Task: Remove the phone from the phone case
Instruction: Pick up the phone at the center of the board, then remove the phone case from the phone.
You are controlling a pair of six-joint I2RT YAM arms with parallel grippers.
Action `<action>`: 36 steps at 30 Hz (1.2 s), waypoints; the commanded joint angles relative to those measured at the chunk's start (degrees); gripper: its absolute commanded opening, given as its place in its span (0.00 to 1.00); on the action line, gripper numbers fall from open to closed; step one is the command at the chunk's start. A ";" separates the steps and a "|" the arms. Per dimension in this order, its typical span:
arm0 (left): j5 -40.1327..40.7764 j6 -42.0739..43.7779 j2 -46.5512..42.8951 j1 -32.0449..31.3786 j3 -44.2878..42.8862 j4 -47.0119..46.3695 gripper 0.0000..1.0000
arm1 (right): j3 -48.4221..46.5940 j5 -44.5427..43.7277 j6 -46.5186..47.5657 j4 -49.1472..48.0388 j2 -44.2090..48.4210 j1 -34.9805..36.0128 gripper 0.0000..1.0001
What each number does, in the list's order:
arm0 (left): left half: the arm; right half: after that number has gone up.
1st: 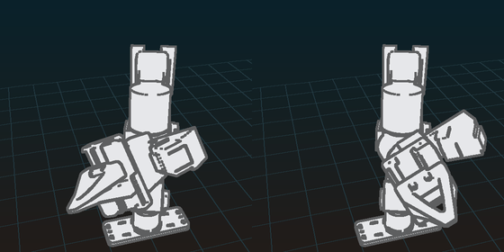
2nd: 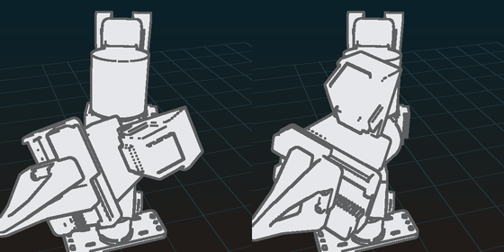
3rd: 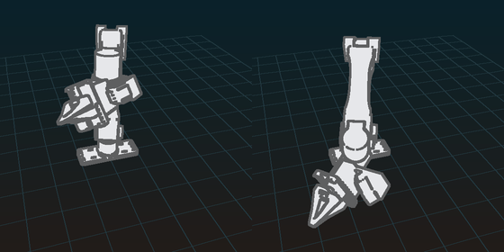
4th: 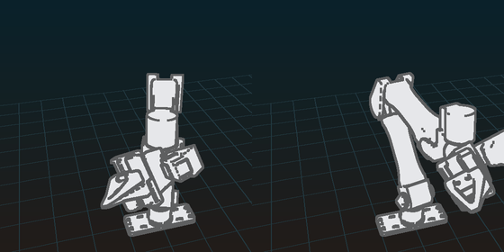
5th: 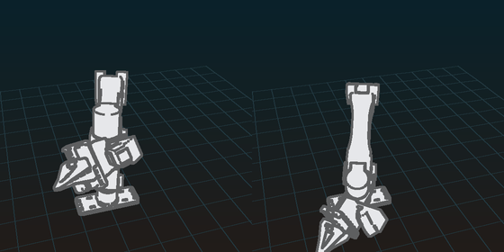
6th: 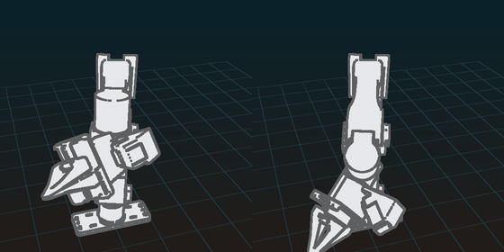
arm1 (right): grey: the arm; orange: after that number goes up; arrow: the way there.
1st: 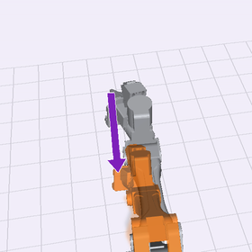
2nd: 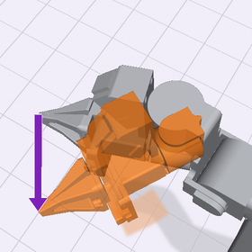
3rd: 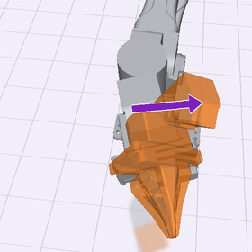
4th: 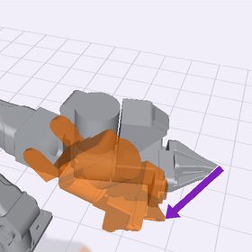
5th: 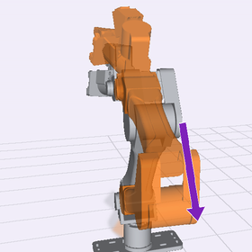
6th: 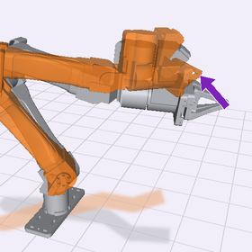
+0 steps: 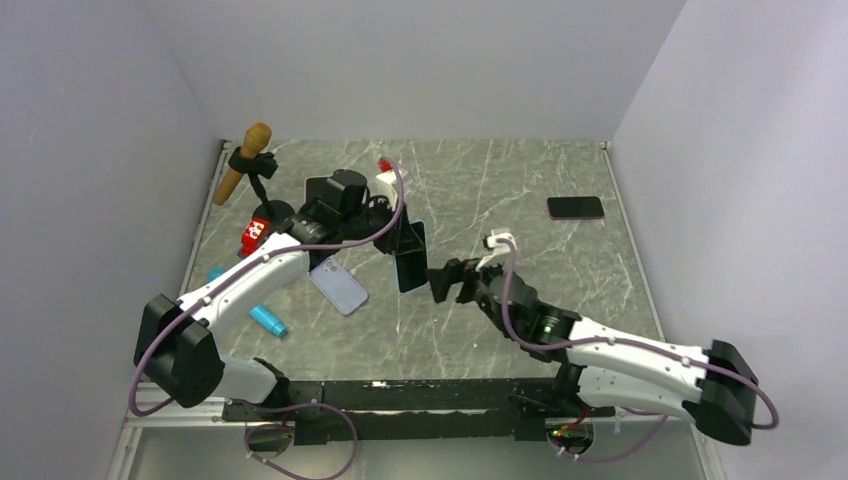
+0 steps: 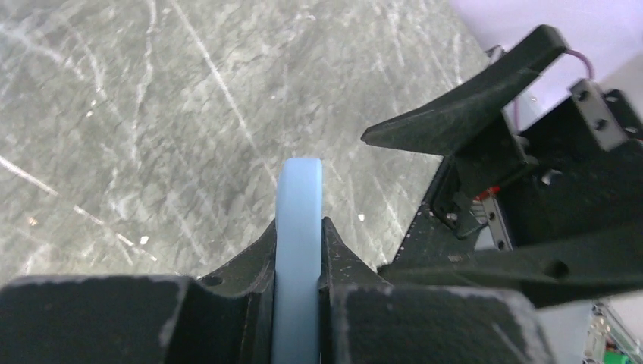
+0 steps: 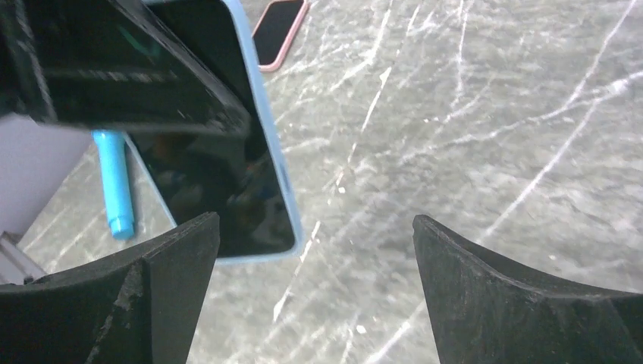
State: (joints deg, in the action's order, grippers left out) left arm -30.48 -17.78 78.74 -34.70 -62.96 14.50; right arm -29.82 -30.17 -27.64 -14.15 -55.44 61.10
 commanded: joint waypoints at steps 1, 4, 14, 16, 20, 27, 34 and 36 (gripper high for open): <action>-10.91 2.86 -1.34 0.08 -4.35 -3.93 0.00 | 3.14 3.03 0.12 11.54 10.05 -0.66 1.00; -18.66 1.80 0.06 0.10 -4.52 -6.75 0.00 | 4.08 12.34 0.68 16.09 15.37 -3.76 0.98; -34.88 -10.59 6.74 0.86 -5.22 -13.95 0.00 | 10.54 62.40 -3.74 1.59 19.30 -22.70 0.63; -37.06 -15.47 8.47 1.14 -4.24 -18.62 0.00 | 10.81 68.33 -5.75 -2.86 15.97 -24.38 0.57; -37.97 -18.98 9.50 1.29 -3.25 -21.93 0.00 | 12.00 71.32 -8.68 -10.51 12.27 -24.73 0.56; -38.00 -18.73 9.15 1.88 -3.31 -21.42 0.00 | 15.40 74.50 -11.73 -20.95 8.16 -24.72 0.55; -39.90 -24.56 8.65 2.18 -1.12 -29.40 0.00 | 17.03 75.88 -11.21 -26.38 8.04 -24.87 0.41; -40.24 -26.01 8.54 2.23 -0.57 -31.02 0.00 | 17.01 76.52 -11.11 -27.92 7.69 -24.96 0.40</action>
State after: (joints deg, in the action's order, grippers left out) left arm -66.70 -38.98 89.73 -32.58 -64.29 -8.12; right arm -12.73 43.83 -38.94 -33.61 -47.68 36.49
